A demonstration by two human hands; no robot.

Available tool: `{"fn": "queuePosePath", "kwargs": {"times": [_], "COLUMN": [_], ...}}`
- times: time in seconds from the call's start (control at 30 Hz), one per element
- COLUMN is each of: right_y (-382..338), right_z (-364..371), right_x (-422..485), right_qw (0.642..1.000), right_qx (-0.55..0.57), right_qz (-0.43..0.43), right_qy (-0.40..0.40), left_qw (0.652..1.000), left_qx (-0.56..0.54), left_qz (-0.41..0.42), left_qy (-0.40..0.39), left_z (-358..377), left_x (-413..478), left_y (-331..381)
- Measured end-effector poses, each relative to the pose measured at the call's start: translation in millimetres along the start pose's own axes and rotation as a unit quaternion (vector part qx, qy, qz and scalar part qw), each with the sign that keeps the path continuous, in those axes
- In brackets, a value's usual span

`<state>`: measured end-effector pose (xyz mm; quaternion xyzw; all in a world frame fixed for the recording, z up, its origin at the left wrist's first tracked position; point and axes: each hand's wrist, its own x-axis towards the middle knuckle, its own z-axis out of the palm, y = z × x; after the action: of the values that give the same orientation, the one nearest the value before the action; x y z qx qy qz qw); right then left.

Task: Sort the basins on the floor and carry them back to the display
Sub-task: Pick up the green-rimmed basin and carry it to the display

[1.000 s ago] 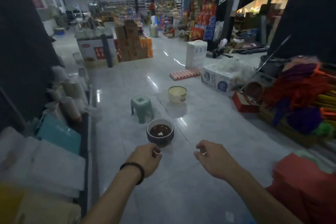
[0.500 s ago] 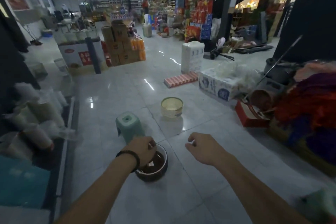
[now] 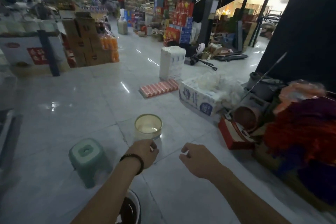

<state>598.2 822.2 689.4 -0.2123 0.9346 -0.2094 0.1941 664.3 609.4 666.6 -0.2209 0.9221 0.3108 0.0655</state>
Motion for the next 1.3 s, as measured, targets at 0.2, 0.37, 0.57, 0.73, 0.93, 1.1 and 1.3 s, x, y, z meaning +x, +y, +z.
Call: {"fn": "queuePosePath", "kwargs": {"times": [0.2,0.37,0.57,0.73,0.93,1.1,1.3], "right_y": [25,43,47,29,23,21,37], "right_z": [-20,-11,-23,-29,-3,42,134], "right_x": [147,284,442,552,676,779,877], "right_qw": [0.998,0.983,0.974,0.963,0.953,0.932,0.884], "right_qx": [0.056,0.182,0.207,0.24,0.243,0.263,0.312], "right_qz": [0.026,0.032,0.042,0.069,0.123,0.216,0.321], "right_qy": [-0.017,-0.015,-0.084,-0.104,-0.13,-0.127,-0.137], "left_qw": [0.999,0.998,0.991,0.992,0.985,0.971,0.941], "left_qx": [0.004,-0.014,-0.028,-0.034,-0.058,-0.021,-0.007], "left_qz": [-0.032,-0.06,-0.126,-0.121,-0.133,-0.125,-0.153], "left_qy": [-0.019,0.008,0.023,-0.022,-0.092,-0.203,-0.3], "left_z": [-7,-8,-38,-69,-85,-99,-59], "left_x": [142,266,394,481,599,742,899], "left_y": [9,6,10,-9,-82,-156,-253]}}
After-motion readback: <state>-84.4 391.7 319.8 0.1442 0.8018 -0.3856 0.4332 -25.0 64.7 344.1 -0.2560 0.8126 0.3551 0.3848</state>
